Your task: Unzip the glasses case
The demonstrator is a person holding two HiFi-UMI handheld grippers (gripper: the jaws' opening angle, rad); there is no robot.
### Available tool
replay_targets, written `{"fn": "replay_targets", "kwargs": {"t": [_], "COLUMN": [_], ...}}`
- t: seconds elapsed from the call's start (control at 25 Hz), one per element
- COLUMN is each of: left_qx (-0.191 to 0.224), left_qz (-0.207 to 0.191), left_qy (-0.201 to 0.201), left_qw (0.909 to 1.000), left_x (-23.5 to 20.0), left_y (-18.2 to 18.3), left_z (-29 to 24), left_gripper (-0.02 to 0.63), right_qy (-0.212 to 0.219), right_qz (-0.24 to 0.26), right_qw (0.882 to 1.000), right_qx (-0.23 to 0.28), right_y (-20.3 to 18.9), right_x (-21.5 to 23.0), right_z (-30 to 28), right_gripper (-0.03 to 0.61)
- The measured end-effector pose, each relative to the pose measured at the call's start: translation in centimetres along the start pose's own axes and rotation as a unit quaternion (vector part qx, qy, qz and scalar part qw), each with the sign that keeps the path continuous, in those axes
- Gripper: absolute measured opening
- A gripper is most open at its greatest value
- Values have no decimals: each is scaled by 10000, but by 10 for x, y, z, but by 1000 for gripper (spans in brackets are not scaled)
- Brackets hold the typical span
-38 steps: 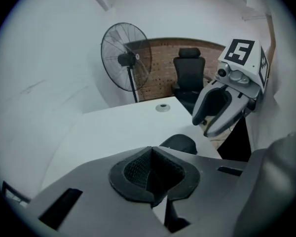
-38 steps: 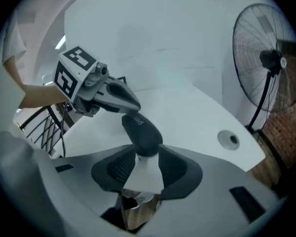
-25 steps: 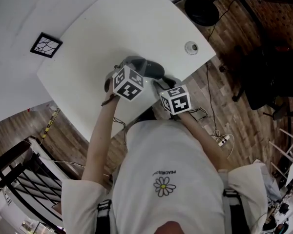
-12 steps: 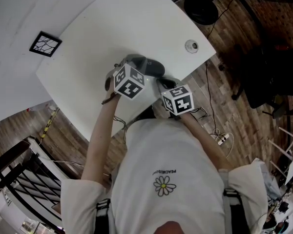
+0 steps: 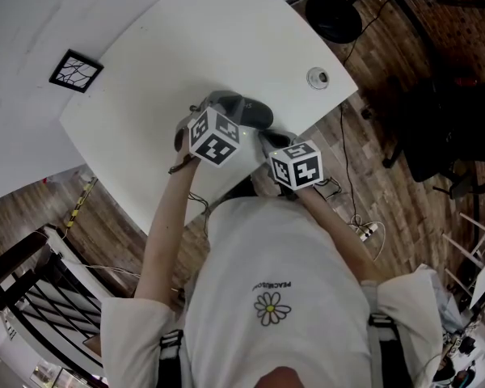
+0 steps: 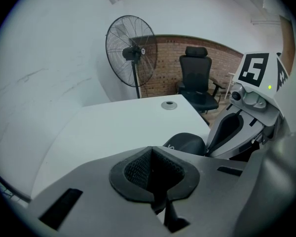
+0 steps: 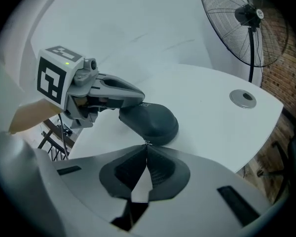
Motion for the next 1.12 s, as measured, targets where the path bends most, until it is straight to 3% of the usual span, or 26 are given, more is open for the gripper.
{"fn": "replay_targets", "kwargs": {"t": [0.24,0.52,0.72,0.8,0.88,1.0,1.04,1.08,1.12], "left_qx": [45,493,752,831,775,740,747,750,749], "left_qz": [-128,-80,-137,-75,-4,8,7,9,13], "left_qy": [179,494,608,665,668,628,636,648,658], "left_qw": [9997,9975,9952,9943,9947,9953,9952,9951,9950], "left_x": [2,11,21,21,20,19,18,19,20], "left_y": [1,-6,-14,-17,-17,-16,-15,-15,-16], "left_z": [-1,2,6,7,6,6,6,6,6], "left_gripper": [12,11,11,11,11,11,11,11,11], "right_qy": [-238,-750,-1634,-1280,-595,12,219,377,436], "right_qz": [230,360,211,428,1145,2228,2363,2447,2538], "right_qw": [9995,9964,9863,9908,9916,9744,9702,9670,9642], "right_qx": [0,-189,70,49,15,-284,-484,-609,-634], "right_y": [1,3,20,35,36,14,7,3,2], "right_x": [2,20,75,93,86,62,55,50,45], "right_z": [7,15,38,50,58,48,39,31,25], "right_gripper": [5,5,5,5,5,6,123,201,207]}}
Point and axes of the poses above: the fingertips, and each gripper's own axes: z backward along the fingers, x to its right, y out of its top, the point moved 7 cm from there along z, backward along the fingers, and after that the axes turned 3 degrees about -x, right-handed, at the moved point
